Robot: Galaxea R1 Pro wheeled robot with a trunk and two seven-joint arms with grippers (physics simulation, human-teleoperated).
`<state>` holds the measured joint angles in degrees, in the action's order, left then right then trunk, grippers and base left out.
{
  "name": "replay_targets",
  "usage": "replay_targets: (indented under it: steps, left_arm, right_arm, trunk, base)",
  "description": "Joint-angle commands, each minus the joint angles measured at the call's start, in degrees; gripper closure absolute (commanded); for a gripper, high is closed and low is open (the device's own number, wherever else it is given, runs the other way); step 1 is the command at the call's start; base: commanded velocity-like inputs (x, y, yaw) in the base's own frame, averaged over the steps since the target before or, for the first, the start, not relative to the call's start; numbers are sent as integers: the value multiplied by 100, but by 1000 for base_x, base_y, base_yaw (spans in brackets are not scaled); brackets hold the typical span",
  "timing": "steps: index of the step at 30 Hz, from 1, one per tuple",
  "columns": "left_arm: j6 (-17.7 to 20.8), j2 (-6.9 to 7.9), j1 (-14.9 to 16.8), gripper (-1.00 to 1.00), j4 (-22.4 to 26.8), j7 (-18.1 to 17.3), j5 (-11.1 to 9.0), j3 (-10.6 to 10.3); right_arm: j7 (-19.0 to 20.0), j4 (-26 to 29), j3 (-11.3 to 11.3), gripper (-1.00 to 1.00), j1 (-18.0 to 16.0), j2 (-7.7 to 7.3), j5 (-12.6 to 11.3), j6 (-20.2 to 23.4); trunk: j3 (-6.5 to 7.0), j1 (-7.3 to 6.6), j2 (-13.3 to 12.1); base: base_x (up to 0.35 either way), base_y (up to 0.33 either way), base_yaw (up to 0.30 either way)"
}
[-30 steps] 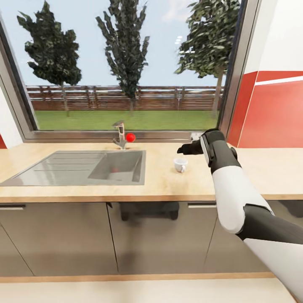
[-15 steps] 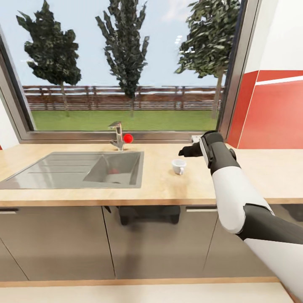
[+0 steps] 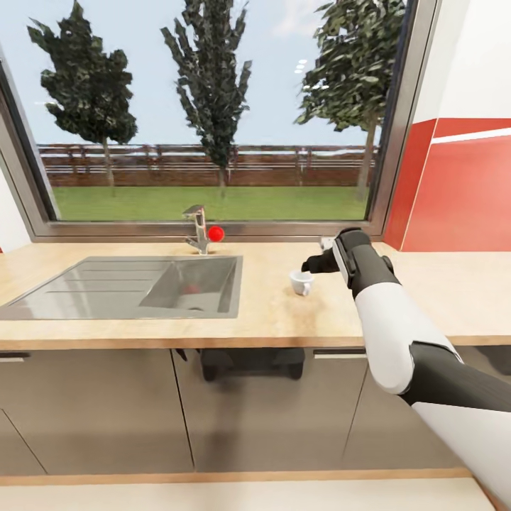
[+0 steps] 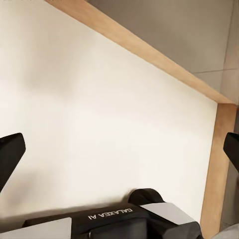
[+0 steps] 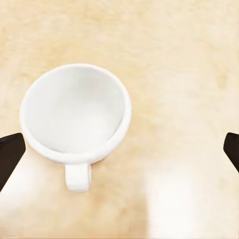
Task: Set up a coffee station on the kitchen countertop: keep the coffee maker on the countertop, move the bottle of coffee from the kitchen shelf to the counter next to the coffee maker, place a paper coffee filter on top of the coffee maker, put the saucer next to the coffee maker with the coffee cup on the saucer, and place the electric kettle next to the coffee maker.
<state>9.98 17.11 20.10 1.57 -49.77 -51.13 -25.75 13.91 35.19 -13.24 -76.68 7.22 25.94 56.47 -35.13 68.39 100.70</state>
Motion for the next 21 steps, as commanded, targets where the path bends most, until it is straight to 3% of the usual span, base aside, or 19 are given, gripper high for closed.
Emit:
replay_targets:
  steps: [1,21]
  left_arm:
    - [57,3,2,-100,5,-15,-61,-35]
    - [57,3,2,-100,2,-15,-60,-31]
  right_arm:
    - [46,1,-38,-100,-5,8,61,13]
    - [42,-16,-38,-100,-4,-9,60,11]
  trunk:
    - [-6,0,3]
    - [-6,0,3]
  base:
    - [108,-16,0]
    - [95,-18,0]
